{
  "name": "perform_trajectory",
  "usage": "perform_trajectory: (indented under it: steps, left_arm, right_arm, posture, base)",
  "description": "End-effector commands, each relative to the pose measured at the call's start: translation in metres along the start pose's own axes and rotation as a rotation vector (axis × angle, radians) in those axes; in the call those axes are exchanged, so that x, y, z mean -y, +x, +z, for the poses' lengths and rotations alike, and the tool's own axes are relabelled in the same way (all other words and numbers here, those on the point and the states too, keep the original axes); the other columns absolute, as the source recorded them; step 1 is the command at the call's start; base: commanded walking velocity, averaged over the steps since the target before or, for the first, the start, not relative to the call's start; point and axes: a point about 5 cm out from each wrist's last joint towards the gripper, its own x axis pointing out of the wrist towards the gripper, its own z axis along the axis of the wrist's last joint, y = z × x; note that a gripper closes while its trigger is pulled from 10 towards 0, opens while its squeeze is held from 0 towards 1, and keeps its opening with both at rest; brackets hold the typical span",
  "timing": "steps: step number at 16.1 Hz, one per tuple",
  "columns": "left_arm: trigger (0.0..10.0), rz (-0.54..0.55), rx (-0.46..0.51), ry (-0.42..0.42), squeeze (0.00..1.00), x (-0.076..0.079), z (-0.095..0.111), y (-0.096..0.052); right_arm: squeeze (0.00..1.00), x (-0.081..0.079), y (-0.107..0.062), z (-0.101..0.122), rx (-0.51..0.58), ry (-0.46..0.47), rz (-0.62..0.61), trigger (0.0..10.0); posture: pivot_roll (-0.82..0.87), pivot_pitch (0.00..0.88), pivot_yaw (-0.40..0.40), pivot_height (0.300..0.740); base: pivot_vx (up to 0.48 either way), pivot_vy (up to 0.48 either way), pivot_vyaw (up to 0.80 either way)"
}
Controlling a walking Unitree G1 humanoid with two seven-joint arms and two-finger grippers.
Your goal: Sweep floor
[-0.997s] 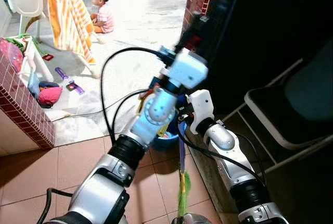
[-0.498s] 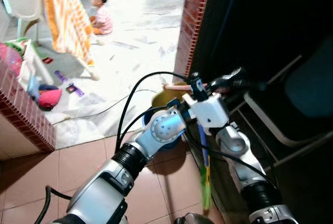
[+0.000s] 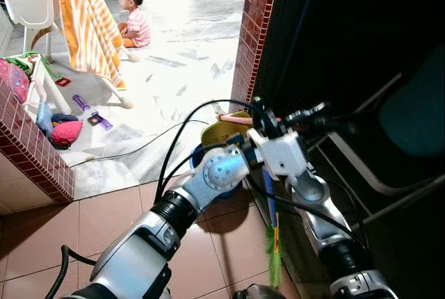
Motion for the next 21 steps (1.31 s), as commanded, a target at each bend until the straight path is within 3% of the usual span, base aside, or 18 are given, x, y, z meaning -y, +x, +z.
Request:
perform_trajectory:
  steps: [1, 2, 3, 4, 5, 7, 8, 9, 10, 11, 13, 15, 17, 21]
  left_arm:
    - [10.0, 0.059, -0.077, 0.013, 0.00, -0.013, -0.012, -0.012]
    - [10.0, 0.111, -0.075, -0.002, 0.00, -0.021, -0.011, -0.011]
    - [10.0, 0.180, -0.047, 0.077, 0.00, -0.032, -0.006, -0.013]
    - [10.0, 0.147, -0.067, 0.083, 0.00, -0.029, -0.009, -0.012]
    - [10.0, 0.108, -0.079, 0.142, 0.00, -0.024, -0.010, -0.012]
    - [10.0, 0.051, -0.085, 0.125, 0.00, -0.014, -0.010, -0.012]
    - [10.0, 0.069, -0.055, 0.143, 0.00, -0.018, -0.005, -0.010]
    - [10.0, 0.114, -0.030, 0.163, 0.00, -0.028, 0.001, -0.007]
    - [10.0, 0.286, 0.002, 0.157, 0.00, -0.059, 0.013, -0.002]
    - [10.0, 0.325, 0.009, 0.157, 0.00, -0.069, 0.016, -0.002]
    - [10.0, 0.489, 0.036, 0.155, 0.00, -0.102, 0.028, -0.002]
    - [10.0, 0.664, 0.001, 0.078, 0.00, -0.133, 0.030, -0.009]
    - [10.0, 0.832, -0.043, -0.001, 0.00, -0.160, 0.027, -0.023]
    - [10.0, 1.095, -0.035, 0.042, 0.00, -0.198, 0.034, -0.061]
  right_arm:
    - [0.00, 0.020, 0.005, 0.027, 0.125, -0.008, -0.072, 10.0]
    - [0.00, 0.020, 0.005, 0.026, 0.125, -0.011, -0.069, 10.0]
    - [0.00, 0.020, 0.006, 0.026, 0.125, -0.016, -0.066, 10.0]
    - [0.00, 0.020, 0.006, 0.026, 0.123, -0.016, -0.065, 10.0]
    - [0.00, 0.021, 0.006, 0.026, 0.123, -0.016, -0.063, 10.0]
    - [0.00, 0.020, 0.008, 0.027, 0.125, -0.021, -0.061, 10.0]
    - [0.00, 0.021, 0.008, 0.027, 0.125, -0.022, -0.060, 10.0]
    - [0.00, 0.021, 0.007, 0.026, 0.124, -0.022, -0.060, 10.0]
    - [0.00, 0.021, 0.007, 0.025, 0.120, -0.024, -0.058, 10.0]
    - [0.00, 0.021, 0.007, 0.025, 0.120, -0.024, -0.057, 10.0]
    - [0.00, 0.020, 0.008, 0.026, 0.122, -0.021, -0.053, 10.0]
    - [0.00, 0.020, 0.009, 0.025, 0.120, -0.019, -0.049, 10.0]
    - [0.00, 0.019, 0.010, 0.025, 0.119, -0.015, -0.045, 10.0]
    - [0.00, 0.017, 0.009, 0.022, 0.116, -0.001, -0.040, 10.0]
  posture:
    - [-0.13, 0.000, -0.054, 0.740]
    - [-0.13, 0.000, -0.060, 0.740]
    - [-0.13, 0.000, -0.060, 0.740]
    - [-0.13, 0.000, -0.061, 0.740]
    - [-0.13, 0.000, -0.062, 0.740]
    - [-0.13, 0.000, -0.063, 0.740]
    - [-0.13, 0.000, -0.066, 0.740]
    - [-0.13, 0.000, -0.069, 0.740]
    - [-0.13, 0.000, -0.071, 0.740]
    - [-0.13, 0.000, -0.071, 0.740]
    - [-0.13, 0.000, -0.073, 0.740]
    - [-0.13, 0.000, -0.076, 0.740]
    - [-0.12, 0.000, -0.078, 0.740]
    - [-0.11, 0.000, -0.079, 0.740]
  base:
    - [0.000, 0.000, 0.00]
    - [0.000, 0.000, 0.00]
    - [0.000, 0.000, 0.00]
    - [0.000, 0.000, 0.00]
    - [0.000, 0.000, 0.00]
    - [0.000, 0.000, 0.00]
    - [0.000, 0.000, 0.00]
    - [0.000, 0.000, 0.00]
    - [0.000, 0.000, 0.00]
    - [0.000, 0.000, 0.00]
    - [0.000, 0.000, 0.00]
    - [0.000, 0.000, 0.00]
    - [0.000, 0.000, 0.00]
    - [0.000, 0.000, 0.00]
